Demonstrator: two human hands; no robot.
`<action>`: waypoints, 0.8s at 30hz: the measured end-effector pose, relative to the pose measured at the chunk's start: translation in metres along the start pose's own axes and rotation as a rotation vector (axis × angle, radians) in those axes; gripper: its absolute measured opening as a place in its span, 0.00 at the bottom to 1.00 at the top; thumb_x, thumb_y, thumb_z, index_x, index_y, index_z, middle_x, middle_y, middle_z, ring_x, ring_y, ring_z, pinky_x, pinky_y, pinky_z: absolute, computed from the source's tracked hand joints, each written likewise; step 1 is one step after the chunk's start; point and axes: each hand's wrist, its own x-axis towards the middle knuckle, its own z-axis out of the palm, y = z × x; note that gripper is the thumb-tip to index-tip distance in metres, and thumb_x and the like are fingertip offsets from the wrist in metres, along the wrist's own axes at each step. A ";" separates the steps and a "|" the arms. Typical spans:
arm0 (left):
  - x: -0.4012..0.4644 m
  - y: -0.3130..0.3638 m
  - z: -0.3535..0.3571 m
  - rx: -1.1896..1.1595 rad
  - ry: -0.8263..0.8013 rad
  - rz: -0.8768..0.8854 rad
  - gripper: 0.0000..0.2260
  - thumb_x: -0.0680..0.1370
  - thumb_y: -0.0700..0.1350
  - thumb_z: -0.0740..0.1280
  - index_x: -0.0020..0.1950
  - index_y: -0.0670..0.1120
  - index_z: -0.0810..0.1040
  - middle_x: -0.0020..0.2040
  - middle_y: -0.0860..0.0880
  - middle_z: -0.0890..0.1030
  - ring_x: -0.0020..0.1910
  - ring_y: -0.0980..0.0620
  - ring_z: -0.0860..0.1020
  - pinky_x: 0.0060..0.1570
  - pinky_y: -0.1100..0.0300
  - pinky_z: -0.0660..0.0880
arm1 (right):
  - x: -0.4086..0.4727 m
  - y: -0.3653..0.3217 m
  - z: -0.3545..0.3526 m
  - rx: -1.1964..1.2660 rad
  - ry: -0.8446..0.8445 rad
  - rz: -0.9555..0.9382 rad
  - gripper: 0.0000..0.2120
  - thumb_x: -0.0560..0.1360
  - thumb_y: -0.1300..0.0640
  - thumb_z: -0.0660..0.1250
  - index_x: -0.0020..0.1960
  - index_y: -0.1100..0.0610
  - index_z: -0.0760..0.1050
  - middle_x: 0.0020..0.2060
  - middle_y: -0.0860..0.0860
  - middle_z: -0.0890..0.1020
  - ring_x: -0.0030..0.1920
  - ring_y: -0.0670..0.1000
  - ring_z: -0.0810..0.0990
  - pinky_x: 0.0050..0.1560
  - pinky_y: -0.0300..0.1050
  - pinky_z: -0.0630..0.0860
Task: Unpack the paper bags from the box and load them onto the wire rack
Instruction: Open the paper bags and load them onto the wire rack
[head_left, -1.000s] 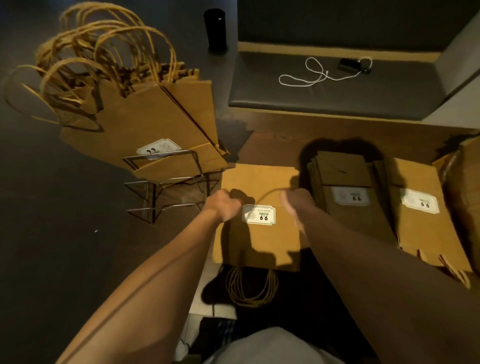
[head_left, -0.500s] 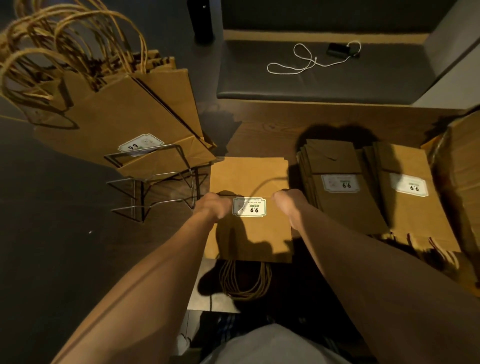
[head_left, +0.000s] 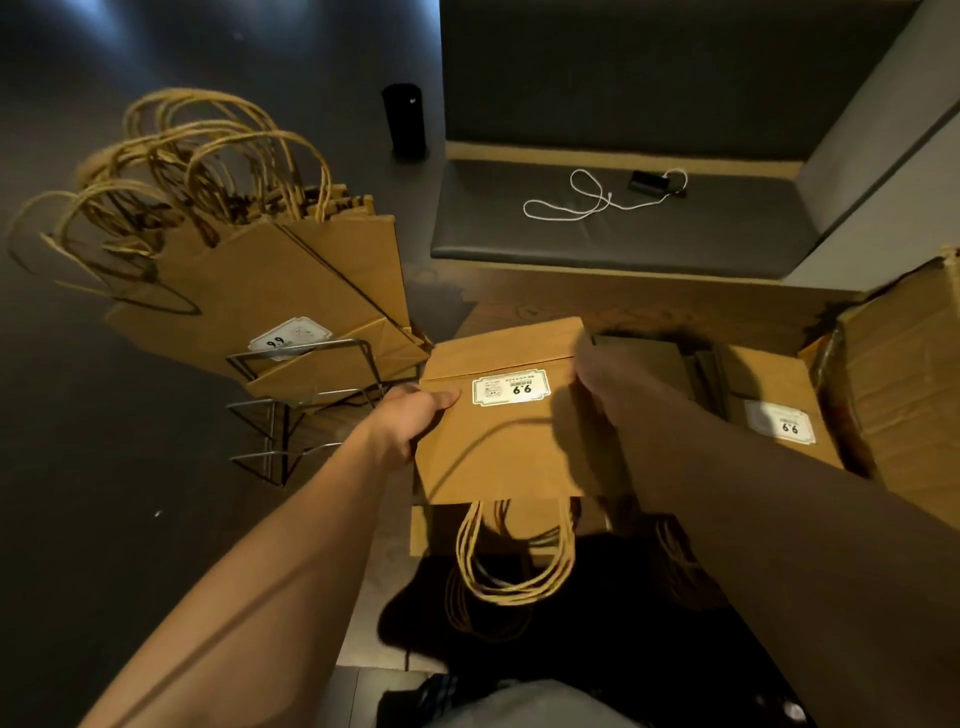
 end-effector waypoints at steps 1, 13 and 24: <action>-0.002 0.004 0.001 0.008 -0.035 0.025 0.15 0.79 0.47 0.70 0.64 0.42 0.75 0.53 0.44 0.83 0.48 0.47 0.83 0.42 0.56 0.79 | -0.001 -0.007 -0.008 -0.017 -0.005 -0.015 0.11 0.81 0.53 0.58 0.51 0.59 0.76 0.44 0.54 0.78 0.40 0.50 0.74 0.34 0.43 0.67; -0.042 0.094 0.028 0.849 0.283 0.960 0.40 0.75 0.52 0.73 0.80 0.54 0.55 0.80 0.50 0.58 0.80 0.46 0.51 0.77 0.42 0.52 | -0.077 -0.127 -0.058 -1.215 -0.204 -0.568 0.12 0.74 0.68 0.63 0.51 0.57 0.80 0.47 0.54 0.82 0.48 0.53 0.79 0.39 0.43 0.73; -0.044 0.089 -0.017 0.249 -0.017 0.719 0.07 0.78 0.40 0.70 0.53 0.52 0.79 0.50 0.51 0.84 0.52 0.50 0.81 0.52 0.57 0.75 | -0.070 -0.128 -0.017 -1.113 0.679 -1.252 0.37 0.72 0.44 0.71 0.76 0.49 0.58 0.74 0.58 0.61 0.75 0.61 0.58 0.71 0.62 0.56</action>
